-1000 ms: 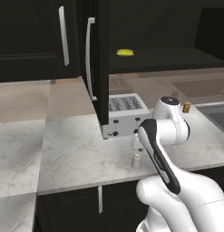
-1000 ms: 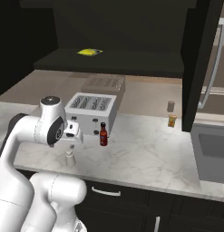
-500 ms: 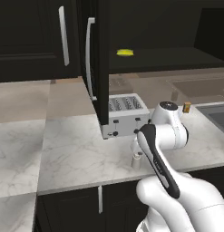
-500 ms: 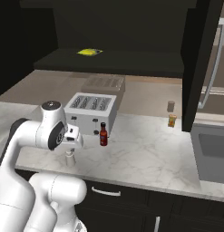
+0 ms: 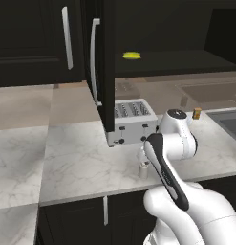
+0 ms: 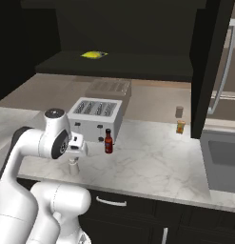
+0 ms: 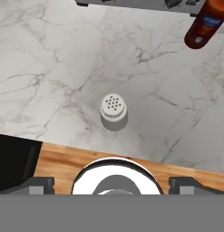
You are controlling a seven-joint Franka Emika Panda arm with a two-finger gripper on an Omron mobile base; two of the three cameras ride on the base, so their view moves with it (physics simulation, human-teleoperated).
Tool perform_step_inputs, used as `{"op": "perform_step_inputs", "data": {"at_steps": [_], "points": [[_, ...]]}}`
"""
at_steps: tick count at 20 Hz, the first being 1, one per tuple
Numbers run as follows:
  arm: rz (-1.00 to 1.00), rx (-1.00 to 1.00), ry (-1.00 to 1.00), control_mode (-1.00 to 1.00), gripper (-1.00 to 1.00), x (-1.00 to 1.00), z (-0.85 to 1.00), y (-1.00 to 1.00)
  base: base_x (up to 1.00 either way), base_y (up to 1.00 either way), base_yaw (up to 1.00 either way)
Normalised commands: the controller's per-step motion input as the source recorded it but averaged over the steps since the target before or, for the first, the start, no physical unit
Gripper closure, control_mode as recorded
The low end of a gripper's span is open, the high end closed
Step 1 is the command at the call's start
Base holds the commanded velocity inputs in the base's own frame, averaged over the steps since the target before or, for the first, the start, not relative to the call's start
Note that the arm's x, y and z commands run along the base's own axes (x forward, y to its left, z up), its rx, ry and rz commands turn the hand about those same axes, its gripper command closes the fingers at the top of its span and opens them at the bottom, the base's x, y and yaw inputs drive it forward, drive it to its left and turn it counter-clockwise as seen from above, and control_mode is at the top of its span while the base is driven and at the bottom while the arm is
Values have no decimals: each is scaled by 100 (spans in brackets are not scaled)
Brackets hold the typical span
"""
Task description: Pick the condiment bottle and shaker from the counter and place them in the cabinet.
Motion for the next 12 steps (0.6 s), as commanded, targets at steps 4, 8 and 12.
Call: {"op": "perform_step_inputs", "data": {"at_steps": [4, 8, 12], "points": [[0, 0, 0, -100, -100, 11, -9, 3, 0, 0, 0], [0, 0, 0, -100, -100, 20, -10, 8, 0, 0, 0], [0, 0, 0, -100, -100, 22, -13, 13, 0, 0, 0]]}}
